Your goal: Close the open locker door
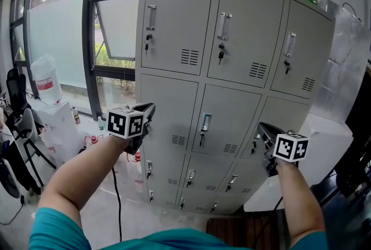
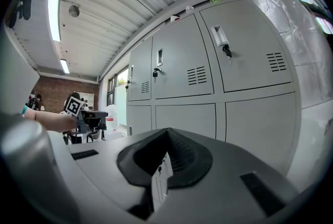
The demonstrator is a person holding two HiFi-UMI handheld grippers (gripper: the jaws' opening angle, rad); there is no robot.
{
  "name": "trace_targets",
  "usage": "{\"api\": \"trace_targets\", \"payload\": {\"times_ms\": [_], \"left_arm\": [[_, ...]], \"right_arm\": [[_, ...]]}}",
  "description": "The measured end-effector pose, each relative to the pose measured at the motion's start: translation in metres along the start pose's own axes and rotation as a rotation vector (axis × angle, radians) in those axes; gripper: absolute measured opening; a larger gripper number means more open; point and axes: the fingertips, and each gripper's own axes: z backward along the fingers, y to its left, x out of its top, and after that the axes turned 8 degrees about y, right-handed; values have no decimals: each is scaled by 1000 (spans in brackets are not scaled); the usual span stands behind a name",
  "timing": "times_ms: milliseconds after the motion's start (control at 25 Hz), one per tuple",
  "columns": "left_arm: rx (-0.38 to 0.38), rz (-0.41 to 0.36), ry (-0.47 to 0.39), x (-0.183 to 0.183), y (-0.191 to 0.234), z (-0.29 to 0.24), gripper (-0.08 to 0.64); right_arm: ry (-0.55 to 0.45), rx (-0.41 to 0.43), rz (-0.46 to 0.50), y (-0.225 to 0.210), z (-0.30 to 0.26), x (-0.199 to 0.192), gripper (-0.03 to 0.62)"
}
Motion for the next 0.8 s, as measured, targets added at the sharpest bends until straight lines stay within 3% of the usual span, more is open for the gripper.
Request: {"api": "trace_targets", "payload": {"times_ms": [800], "left_arm": [[-8,-13,9,1,-8,-4,4]], "right_arm": [[2,8,2,0,6,-4,-9]]}}
